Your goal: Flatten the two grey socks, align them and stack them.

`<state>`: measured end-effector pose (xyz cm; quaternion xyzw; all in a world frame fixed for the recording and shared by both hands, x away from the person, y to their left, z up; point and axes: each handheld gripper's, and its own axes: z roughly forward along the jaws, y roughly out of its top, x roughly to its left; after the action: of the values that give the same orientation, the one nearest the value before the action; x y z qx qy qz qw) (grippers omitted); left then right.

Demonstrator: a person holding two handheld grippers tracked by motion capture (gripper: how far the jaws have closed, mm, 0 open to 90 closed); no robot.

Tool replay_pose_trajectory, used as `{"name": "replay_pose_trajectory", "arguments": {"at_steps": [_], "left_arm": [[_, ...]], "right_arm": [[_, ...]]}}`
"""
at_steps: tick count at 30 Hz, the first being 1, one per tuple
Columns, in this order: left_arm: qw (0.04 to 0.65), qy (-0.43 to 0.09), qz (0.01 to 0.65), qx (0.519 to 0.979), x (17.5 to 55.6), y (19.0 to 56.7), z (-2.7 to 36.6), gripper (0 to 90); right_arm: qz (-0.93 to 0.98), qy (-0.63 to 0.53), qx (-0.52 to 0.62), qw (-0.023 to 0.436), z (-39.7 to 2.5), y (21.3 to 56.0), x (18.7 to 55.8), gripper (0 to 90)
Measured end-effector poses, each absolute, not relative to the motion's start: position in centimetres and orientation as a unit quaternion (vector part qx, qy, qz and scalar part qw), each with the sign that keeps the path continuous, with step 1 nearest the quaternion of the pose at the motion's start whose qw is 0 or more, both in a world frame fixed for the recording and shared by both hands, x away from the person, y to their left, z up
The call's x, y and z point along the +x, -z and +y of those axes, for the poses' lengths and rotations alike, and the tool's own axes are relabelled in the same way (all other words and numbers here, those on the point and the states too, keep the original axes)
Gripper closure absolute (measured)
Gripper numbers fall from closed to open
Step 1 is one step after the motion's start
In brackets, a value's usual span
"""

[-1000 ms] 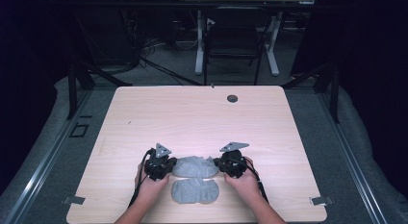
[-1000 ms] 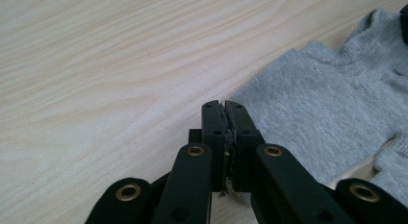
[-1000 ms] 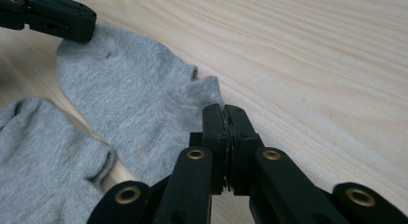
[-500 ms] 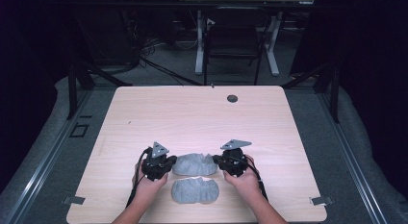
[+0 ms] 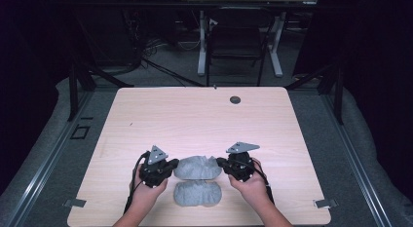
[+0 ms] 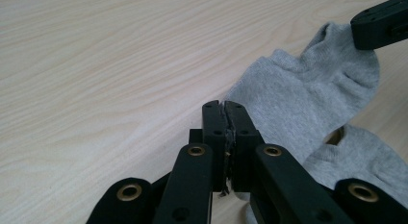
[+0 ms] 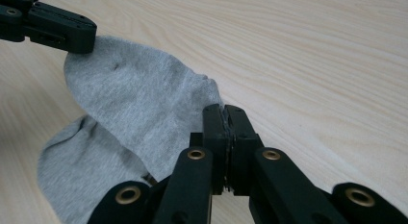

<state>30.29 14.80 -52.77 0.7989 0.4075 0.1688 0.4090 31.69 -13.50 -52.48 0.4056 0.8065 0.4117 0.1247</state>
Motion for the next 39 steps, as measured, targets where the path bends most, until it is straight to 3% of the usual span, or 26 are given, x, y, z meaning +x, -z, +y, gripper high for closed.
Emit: {"name": "replay_pose_trajectory", "arguments": {"at_steps": [25, 39], "left_arm": [[0.408, -0.142, 0.388, 0.814, 25.4, 53.1, 15.5, 88.7], [0.405, -0.132, 0.393, 0.815, 24.9, 54.2, 15.8, 88.7]], "right_arm": [[0.825, -0.405, 0.382, 0.101, -13.6, 52.1, 27.2, 88.5], [0.826, -0.401, 0.385, 0.091, -13.8, 53.3, 26.3, 88.5]]}}
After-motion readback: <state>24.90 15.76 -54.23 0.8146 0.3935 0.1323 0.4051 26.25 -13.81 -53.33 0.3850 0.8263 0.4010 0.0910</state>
